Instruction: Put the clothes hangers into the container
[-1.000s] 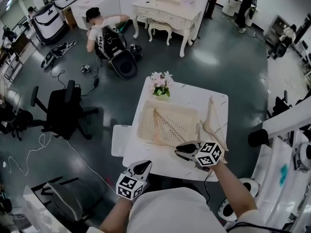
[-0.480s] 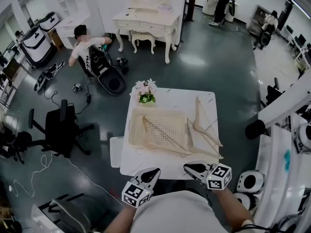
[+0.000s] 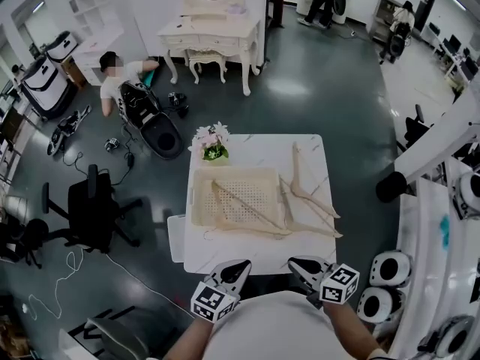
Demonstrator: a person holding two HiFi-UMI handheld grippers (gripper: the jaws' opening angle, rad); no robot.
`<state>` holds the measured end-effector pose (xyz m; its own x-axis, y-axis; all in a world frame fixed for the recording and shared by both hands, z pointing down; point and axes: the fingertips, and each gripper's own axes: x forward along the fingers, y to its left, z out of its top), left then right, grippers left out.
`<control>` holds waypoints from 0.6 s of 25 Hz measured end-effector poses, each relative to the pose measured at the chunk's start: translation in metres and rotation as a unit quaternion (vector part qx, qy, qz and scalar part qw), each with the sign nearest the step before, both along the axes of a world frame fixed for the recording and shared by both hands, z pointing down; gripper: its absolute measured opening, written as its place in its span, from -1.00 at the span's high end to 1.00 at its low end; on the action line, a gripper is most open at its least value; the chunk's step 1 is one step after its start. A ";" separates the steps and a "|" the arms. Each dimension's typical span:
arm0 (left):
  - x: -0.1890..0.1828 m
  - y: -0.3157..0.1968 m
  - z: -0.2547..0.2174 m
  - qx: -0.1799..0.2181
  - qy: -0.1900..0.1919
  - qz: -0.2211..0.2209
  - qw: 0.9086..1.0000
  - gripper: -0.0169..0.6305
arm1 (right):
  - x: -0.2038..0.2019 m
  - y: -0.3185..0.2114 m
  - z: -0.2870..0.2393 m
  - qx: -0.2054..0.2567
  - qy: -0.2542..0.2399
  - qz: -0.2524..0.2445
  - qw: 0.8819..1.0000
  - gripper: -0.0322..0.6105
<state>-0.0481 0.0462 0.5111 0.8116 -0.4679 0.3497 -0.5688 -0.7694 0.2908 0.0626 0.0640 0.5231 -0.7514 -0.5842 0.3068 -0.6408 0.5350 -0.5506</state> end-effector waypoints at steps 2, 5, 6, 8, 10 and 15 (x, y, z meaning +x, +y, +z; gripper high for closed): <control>0.002 -0.002 -0.001 0.008 -0.005 0.004 1.000 0.93 | 0.000 -0.001 0.000 0.000 -0.003 0.006 1.000 0.85; 0.001 -0.004 -0.003 0.012 0.000 0.006 1.000 0.93 | -0.002 -0.003 0.002 0.002 0.001 0.011 1.000 0.85; 0.000 -0.004 -0.004 0.011 0.006 0.007 1.000 0.93 | -0.002 -0.003 0.002 0.003 0.003 0.013 1.000 0.85; 0.000 -0.004 -0.006 0.008 0.011 0.008 1.000 0.92 | -0.002 -0.003 0.002 0.004 0.004 0.016 1.000 0.85; -0.001 -0.004 -0.003 0.005 0.007 0.011 1.000 0.92 | -0.002 -0.002 0.003 0.003 0.004 0.022 1.000 0.85; -0.007 -0.001 0.003 -0.004 0.003 0.028 1.000 0.92 | -0.004 0.002 0.009 -0.001 0.009 0.046 0.999 0.85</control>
